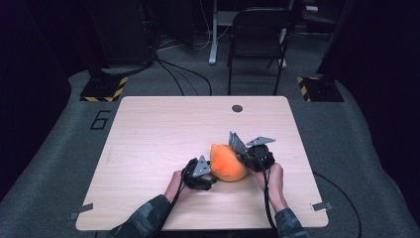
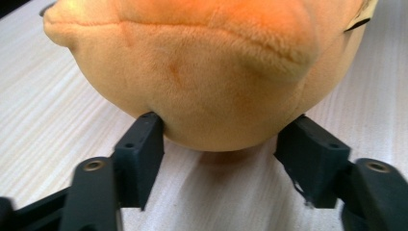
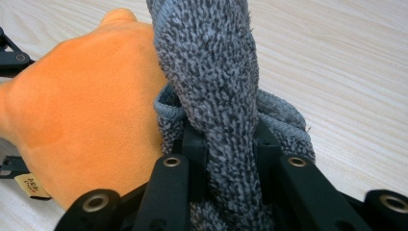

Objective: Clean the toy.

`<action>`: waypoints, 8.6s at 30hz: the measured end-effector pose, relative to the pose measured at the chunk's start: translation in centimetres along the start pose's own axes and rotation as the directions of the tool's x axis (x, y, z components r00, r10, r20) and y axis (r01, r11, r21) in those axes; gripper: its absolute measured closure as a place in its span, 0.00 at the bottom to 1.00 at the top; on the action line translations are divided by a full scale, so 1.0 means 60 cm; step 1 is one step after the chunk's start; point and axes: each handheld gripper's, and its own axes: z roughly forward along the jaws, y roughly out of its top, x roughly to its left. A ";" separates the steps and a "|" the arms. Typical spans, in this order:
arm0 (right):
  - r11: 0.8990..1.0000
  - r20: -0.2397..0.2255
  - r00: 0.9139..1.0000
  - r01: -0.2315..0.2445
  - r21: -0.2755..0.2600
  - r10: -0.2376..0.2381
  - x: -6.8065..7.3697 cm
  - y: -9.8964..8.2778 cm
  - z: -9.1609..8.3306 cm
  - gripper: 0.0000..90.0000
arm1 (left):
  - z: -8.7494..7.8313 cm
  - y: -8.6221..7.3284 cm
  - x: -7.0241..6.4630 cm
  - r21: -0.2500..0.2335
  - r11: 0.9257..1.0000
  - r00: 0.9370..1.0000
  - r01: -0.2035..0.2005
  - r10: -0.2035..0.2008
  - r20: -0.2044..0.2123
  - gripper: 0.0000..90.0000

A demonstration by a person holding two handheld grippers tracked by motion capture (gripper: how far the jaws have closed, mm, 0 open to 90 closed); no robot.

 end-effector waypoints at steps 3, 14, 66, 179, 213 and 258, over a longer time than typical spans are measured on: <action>1.000 0.002 1.000 -0.008 0.003 0.008 0.001 0.000 0.000 0.82 | 0.001 -0.001 -0.001 -0.003 1.000 1.000 -0.010 0.010 -0.007 0.49; 0.996 0.000 0.999 -0.034 -0.079 0.034 -0.028 -0.004 -0.045 0.82 | 0.005 -0.001 -0.006 -0.021 0.999 0.999 -0.033 0.032 -0.035 0.80; 0.989 0.120 0.981 -0.151 -0.003 0.150 -0.128 -0.103 -0.081 0.79 | -0.078 0.051 0.040 0.023 0.824 0.786 0.566 -0.548 0.285 0.91; 0.996 -0.011 0.999 -0.050 -0.078 0.049 0.000 -0.017 -0.059 0.80 | -0.025 0.021 0.025 0.016 0.851 0.809 0.525 -0.505 0.301 0.88; 0.984 0.038 0.999 0.041 -0.171 -0.035 0.043 0.020 -0.126 0.80 | -0.025 0.020 0.025 -0.007 0.859 0.824 0.511 -0.488 0.288 0.88; 0.996 0.169 0.982 -0.070 -0.058 0.079 -0.036 -0.024 -0.073 0.80 | -0.025 0.017 0.025 -0.007 0.850 0.813 0.527 -0.502 0.294 0.88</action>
